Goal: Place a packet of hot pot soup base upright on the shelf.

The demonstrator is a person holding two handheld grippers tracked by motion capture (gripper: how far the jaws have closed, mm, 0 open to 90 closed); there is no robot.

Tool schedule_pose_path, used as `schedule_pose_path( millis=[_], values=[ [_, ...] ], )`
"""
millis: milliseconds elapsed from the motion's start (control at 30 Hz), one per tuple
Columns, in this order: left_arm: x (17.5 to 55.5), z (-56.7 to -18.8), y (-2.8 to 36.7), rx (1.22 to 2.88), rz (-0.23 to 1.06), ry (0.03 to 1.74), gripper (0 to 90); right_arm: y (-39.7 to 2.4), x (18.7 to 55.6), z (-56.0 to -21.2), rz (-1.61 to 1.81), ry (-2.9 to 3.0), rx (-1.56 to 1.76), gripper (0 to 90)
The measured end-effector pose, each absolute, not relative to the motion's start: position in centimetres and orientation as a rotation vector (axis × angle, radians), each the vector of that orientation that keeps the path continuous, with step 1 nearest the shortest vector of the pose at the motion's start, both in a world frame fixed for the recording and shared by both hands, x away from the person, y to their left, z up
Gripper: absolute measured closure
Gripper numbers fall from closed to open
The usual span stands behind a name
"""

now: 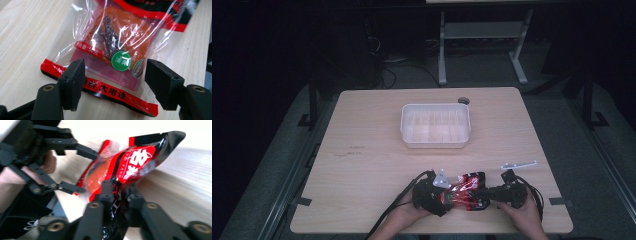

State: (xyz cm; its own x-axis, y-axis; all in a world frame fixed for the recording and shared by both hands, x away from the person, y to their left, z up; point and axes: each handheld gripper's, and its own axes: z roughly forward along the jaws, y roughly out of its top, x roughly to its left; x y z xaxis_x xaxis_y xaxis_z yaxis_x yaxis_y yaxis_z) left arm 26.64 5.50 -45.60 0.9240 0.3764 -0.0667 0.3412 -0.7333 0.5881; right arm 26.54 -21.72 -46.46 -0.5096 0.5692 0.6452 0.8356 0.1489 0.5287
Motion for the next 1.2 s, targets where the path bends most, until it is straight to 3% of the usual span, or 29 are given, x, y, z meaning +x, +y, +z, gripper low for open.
schedule_pose_path(
  millis=[233, 500, 867, 1200],
  values=[
    [25.9, -45.3, 6.7, 2.448, 0.099, 0.461, 28.9, -21.4, 26.9, -45.3, -1.365, -2.072, -1.338, 87.6],
    [24.2, -43.8, 10.8, 2.396, 0.188, 0.472, 28.8, -20.5, 26.3, -42.8, -1.454, -2.097, -1.298, 89.2],
    [24.5, -43.1, 19.9, 2.308, 0.304, 0.655, 27.8, -21.7, 26.0, -40.8, -1.527, -2.086, -1.372, 89.4],
    [25.3, -43.3, 23.8, 2.194, 0.332, 0.802, 24.0, -21.3, 27.0, -39.1, -1.512, -2.100, -1.390, 89.3]
  ],
)
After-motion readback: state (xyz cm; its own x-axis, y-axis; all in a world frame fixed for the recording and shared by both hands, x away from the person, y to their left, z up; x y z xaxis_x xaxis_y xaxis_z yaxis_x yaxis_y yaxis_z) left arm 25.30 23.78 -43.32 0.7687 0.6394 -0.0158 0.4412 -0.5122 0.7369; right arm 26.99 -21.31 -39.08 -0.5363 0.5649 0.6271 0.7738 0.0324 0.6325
